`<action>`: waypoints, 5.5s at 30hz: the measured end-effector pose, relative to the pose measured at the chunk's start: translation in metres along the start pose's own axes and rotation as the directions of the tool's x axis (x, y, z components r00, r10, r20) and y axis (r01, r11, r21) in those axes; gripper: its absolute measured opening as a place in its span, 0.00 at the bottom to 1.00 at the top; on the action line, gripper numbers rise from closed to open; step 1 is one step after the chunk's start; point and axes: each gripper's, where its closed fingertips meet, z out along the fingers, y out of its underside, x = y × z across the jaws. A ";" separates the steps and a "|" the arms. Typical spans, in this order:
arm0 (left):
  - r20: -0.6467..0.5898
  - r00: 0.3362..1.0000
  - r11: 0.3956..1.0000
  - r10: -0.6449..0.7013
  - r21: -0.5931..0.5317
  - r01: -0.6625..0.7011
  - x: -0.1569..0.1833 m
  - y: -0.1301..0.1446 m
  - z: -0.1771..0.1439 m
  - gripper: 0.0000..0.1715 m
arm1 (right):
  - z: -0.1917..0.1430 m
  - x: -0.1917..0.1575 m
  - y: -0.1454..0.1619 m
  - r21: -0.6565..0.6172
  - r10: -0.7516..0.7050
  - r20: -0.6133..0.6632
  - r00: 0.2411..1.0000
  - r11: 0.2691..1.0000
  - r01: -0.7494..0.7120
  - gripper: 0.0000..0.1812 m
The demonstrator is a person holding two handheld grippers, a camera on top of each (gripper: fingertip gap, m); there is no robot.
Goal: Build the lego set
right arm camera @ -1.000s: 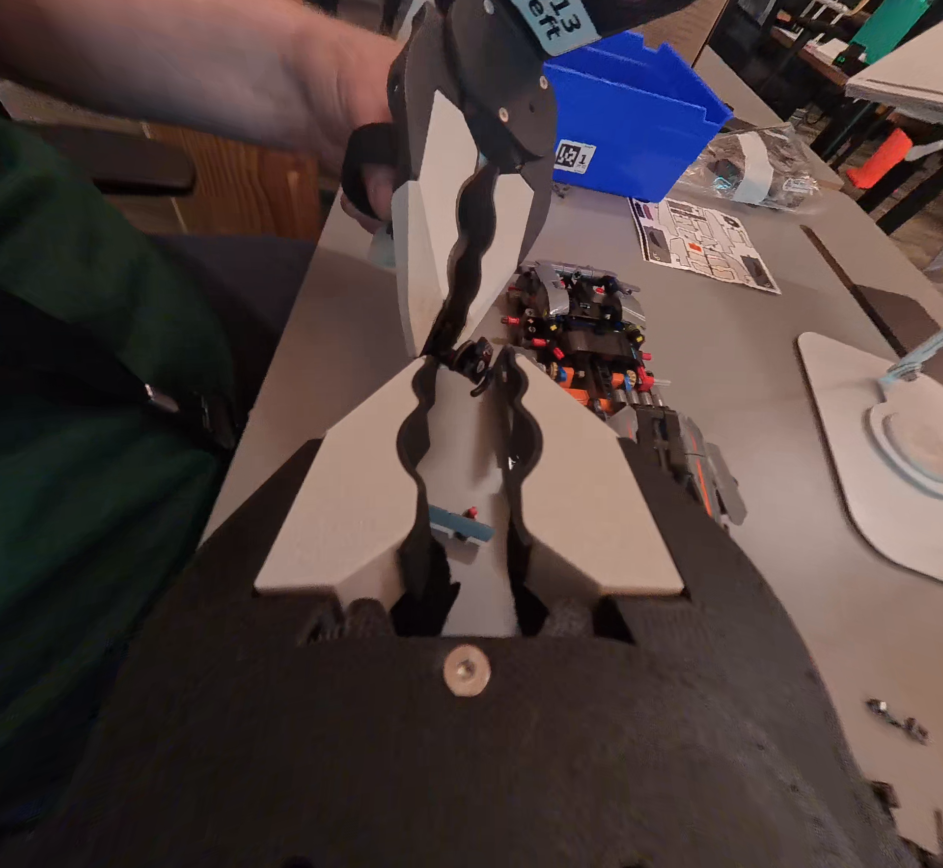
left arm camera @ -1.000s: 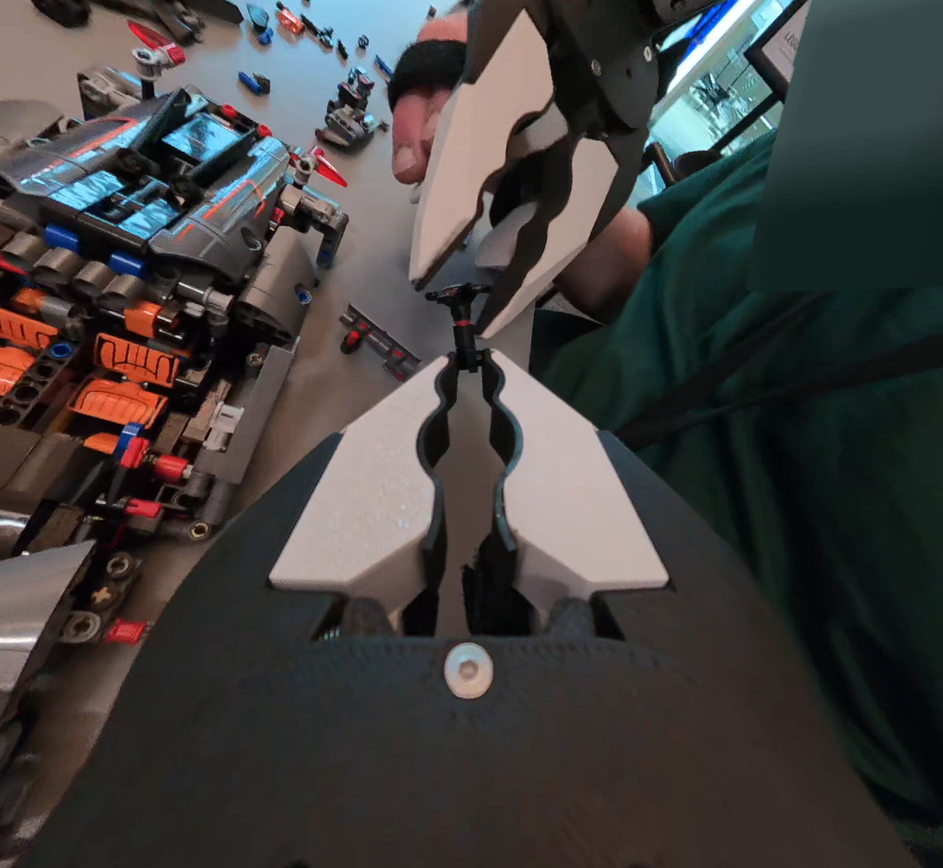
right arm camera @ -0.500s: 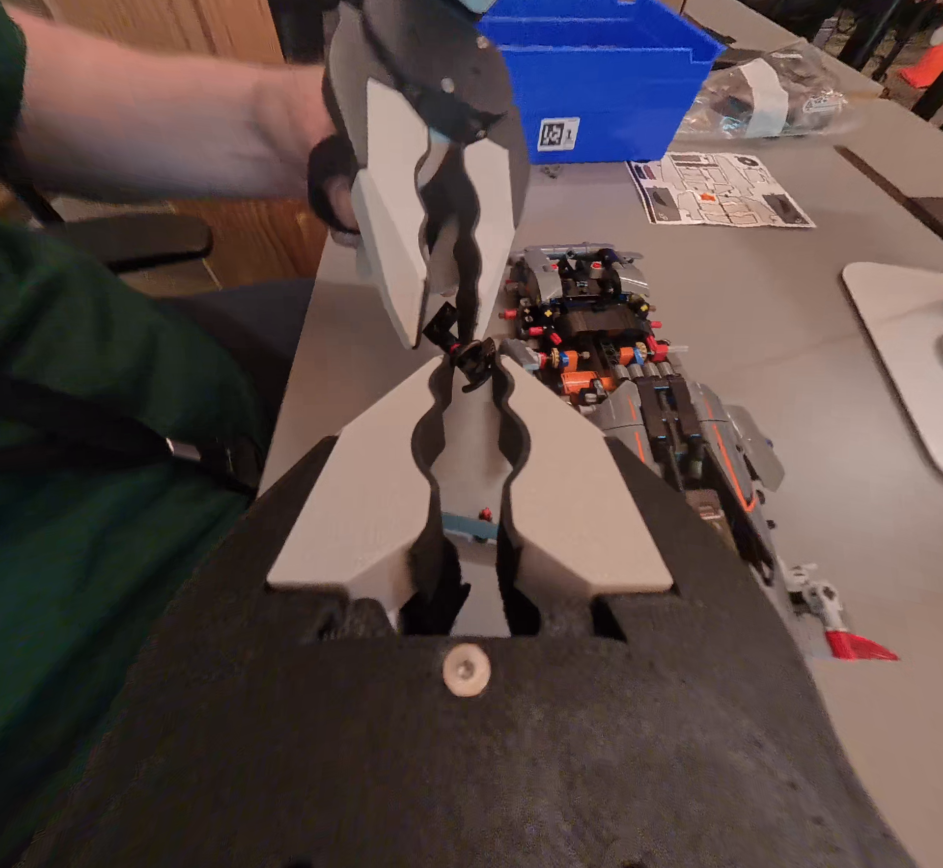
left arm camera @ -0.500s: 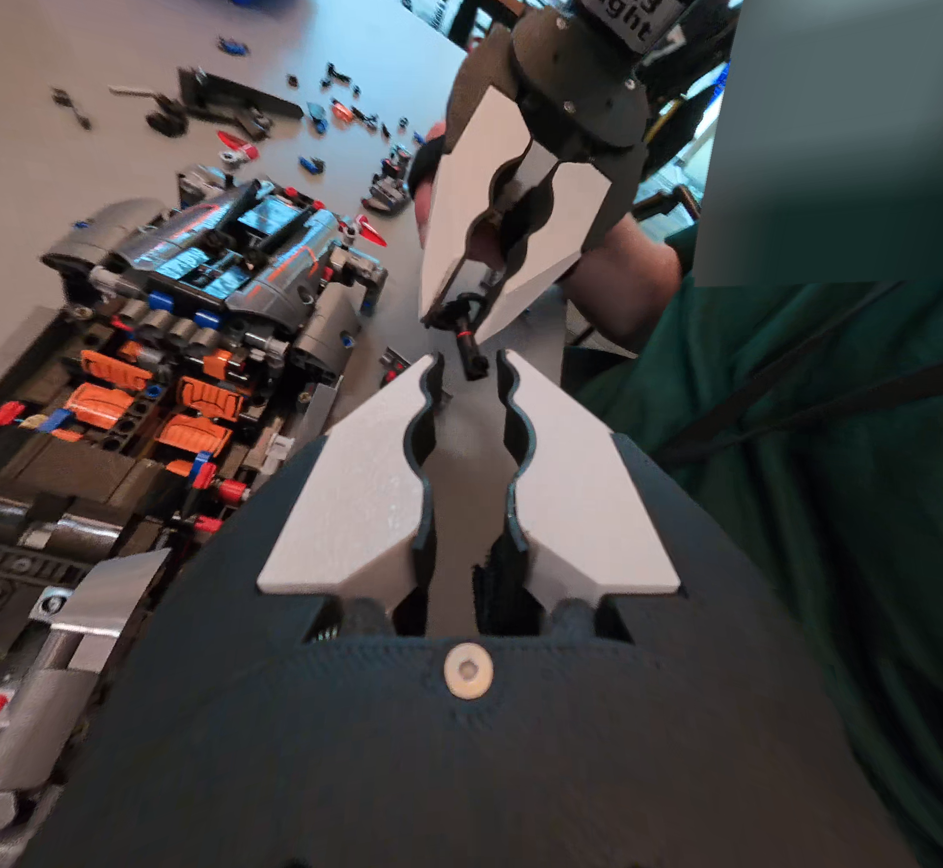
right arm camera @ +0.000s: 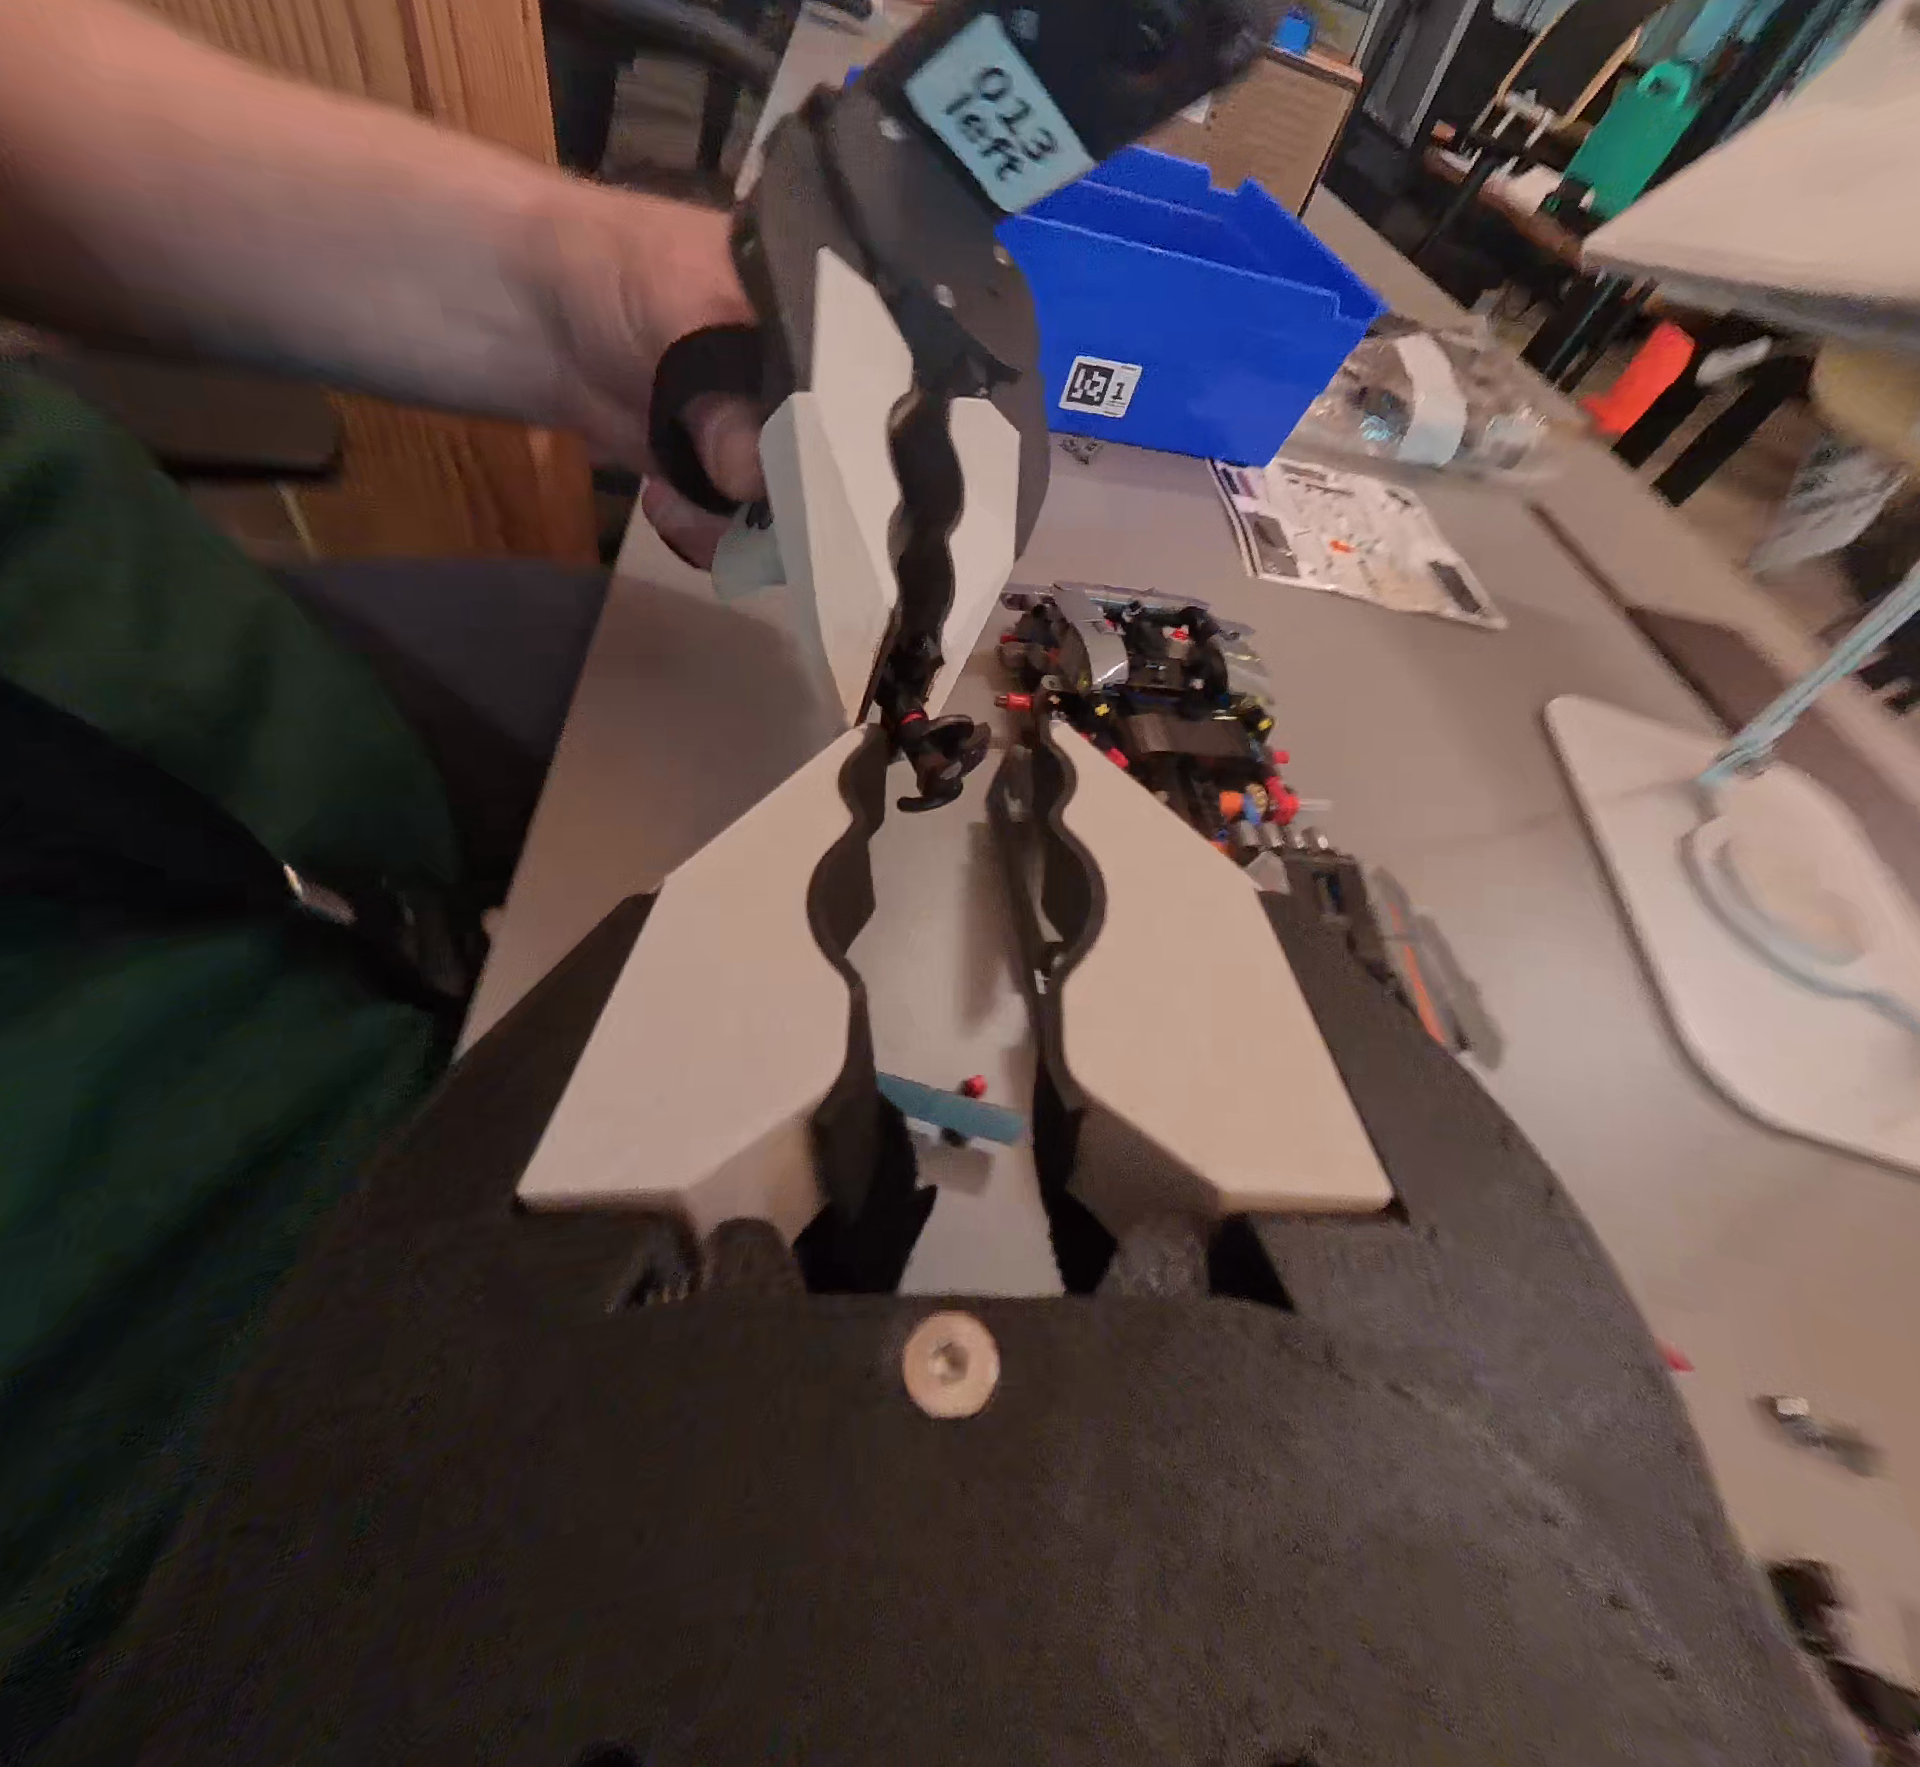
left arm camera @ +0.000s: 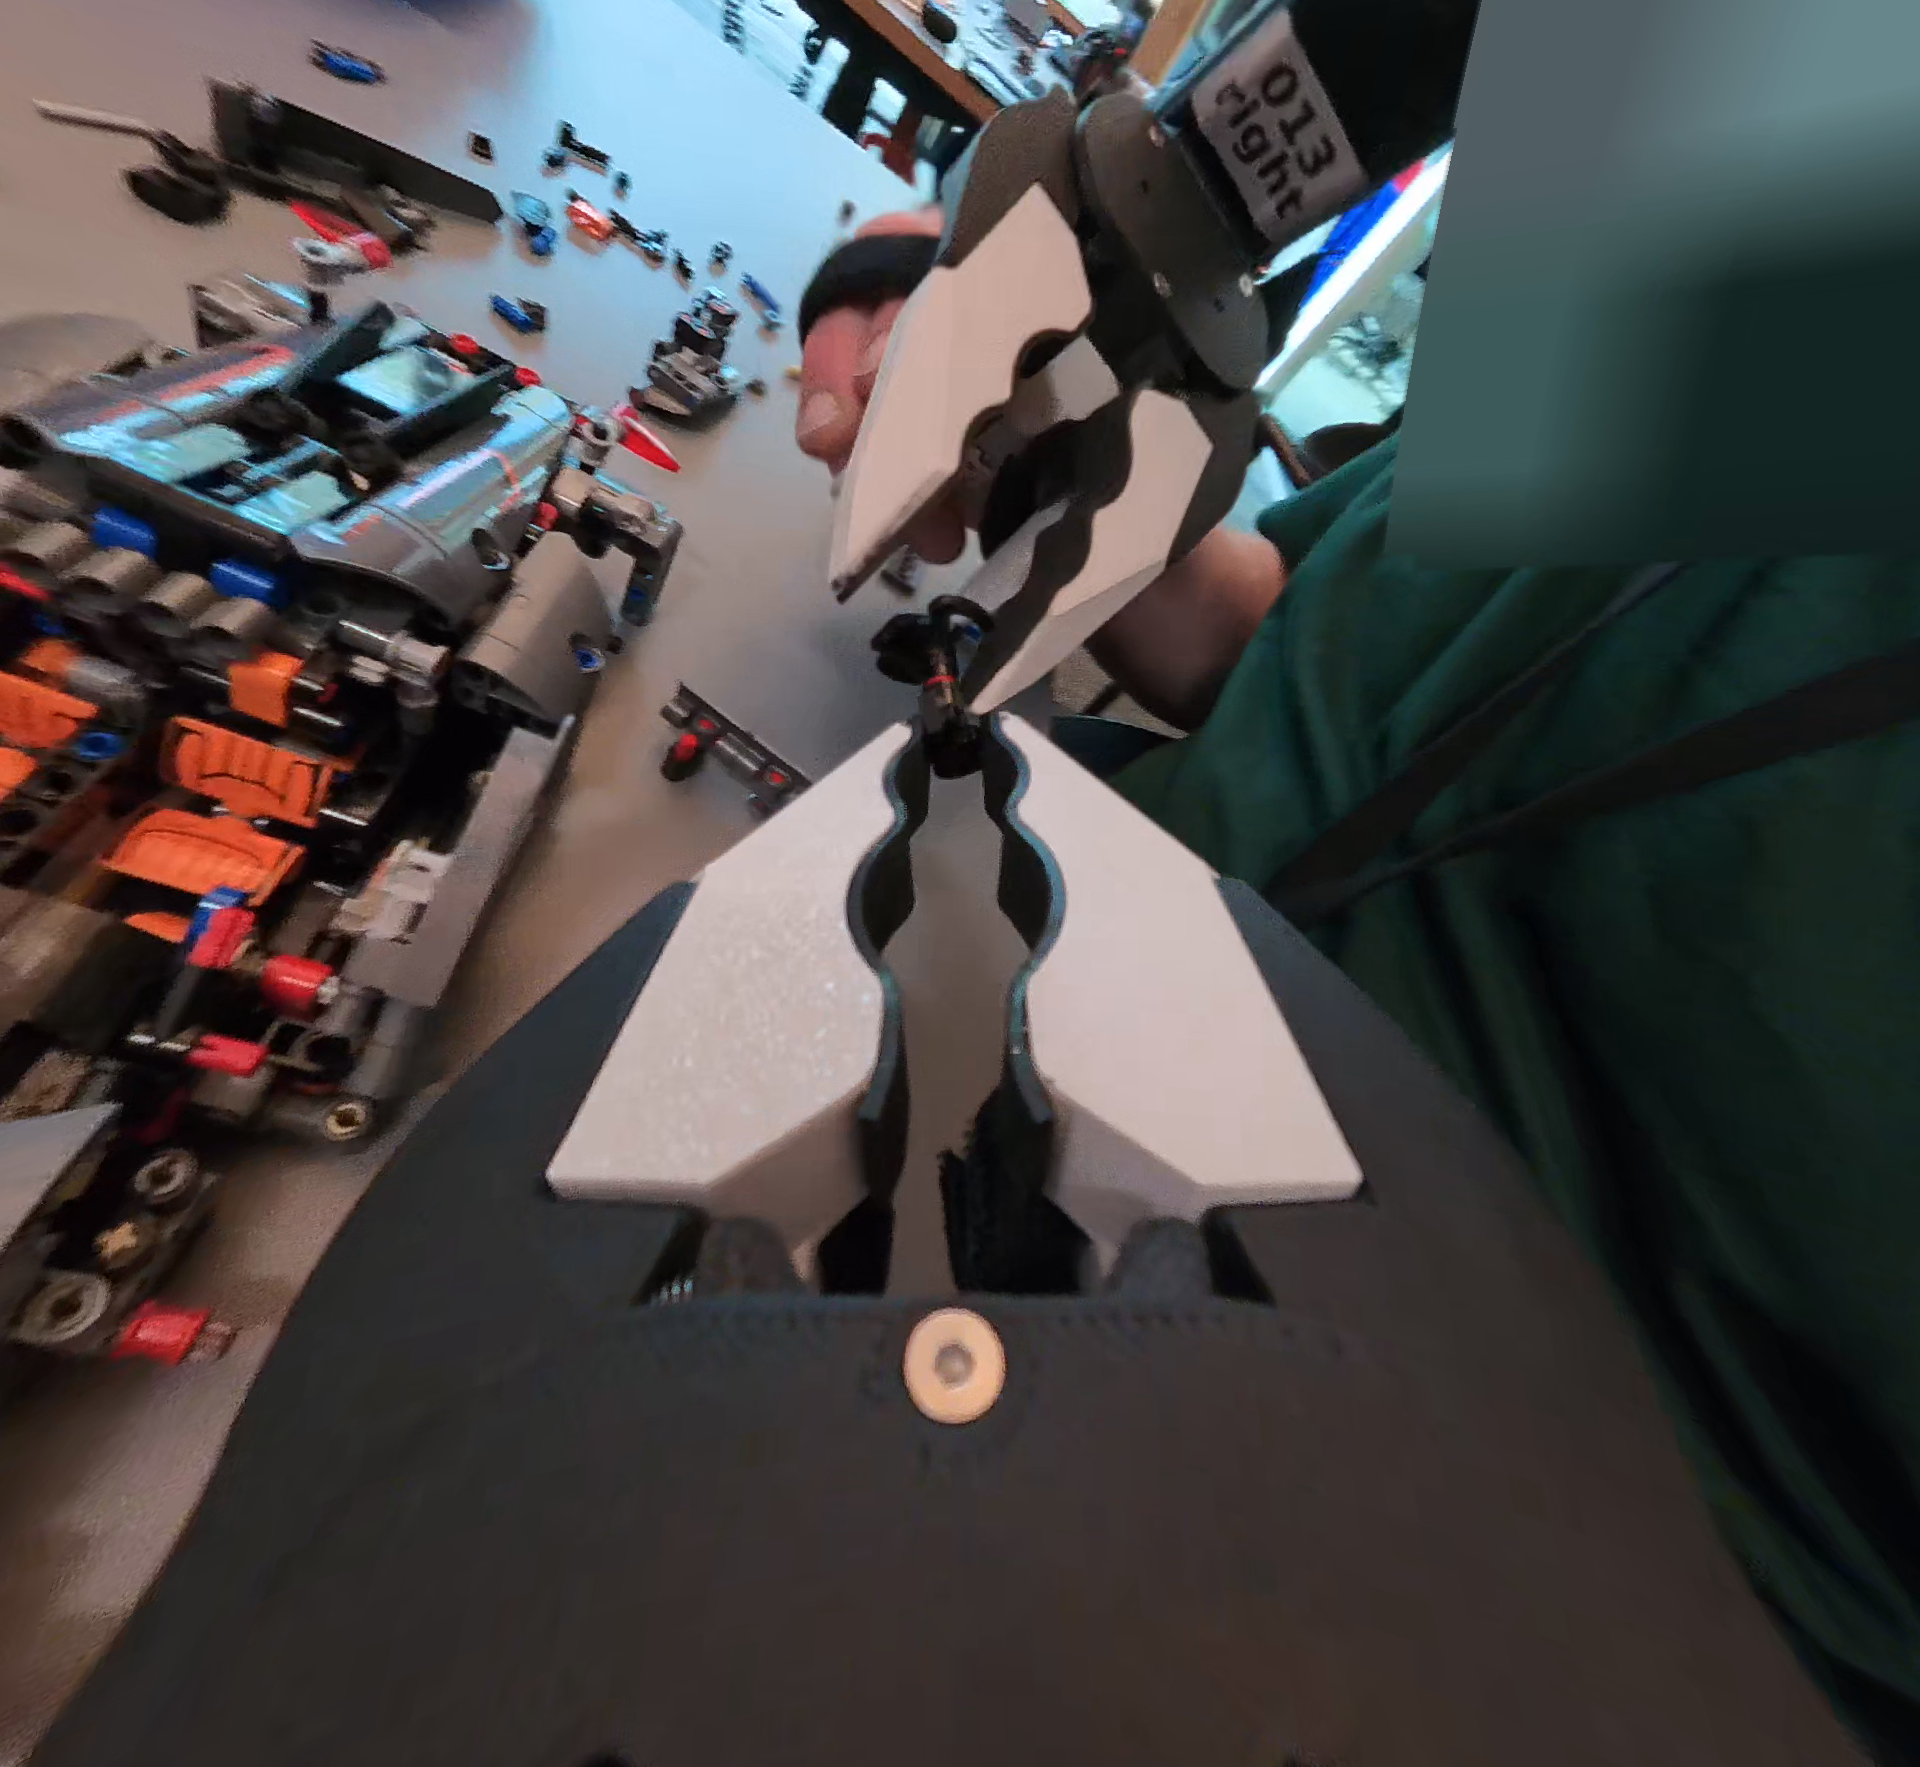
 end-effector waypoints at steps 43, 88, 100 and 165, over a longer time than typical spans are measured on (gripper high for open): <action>0.214 0.920 0.944 0.328 -0.113 -0.310 -0.006 0.009 -0.027 0.05 | 0.011 -0.008 -0.008 0.013 -0.201 -0.099 0.975 0.979 0.203 0.20; 0.680 0.415 0.769 0.605 -0.634 -0.083 -0.169 0.026 -0.133 0.29 | -0.006 0.031 0.024 -0.035 -0.003 -0.085 0.996 0.999 0.000 0.13; 0.740 0.340 0.793 0.581 -0.609 -0.031 -0.201 0.011 -0.168 0.30 | -0.003 0.033 0.027 -0.045 0.010 -0.094 0.996 0.999 -0.015 0.13; 0.725 0.541 0.903 0.426 -0.381 -0.200 -0.112 0.035 -0.089 0.24 | -0.003 0.037 0.030 -0.065 -0.037 -0.146 0.989 0.997 0.028 0.13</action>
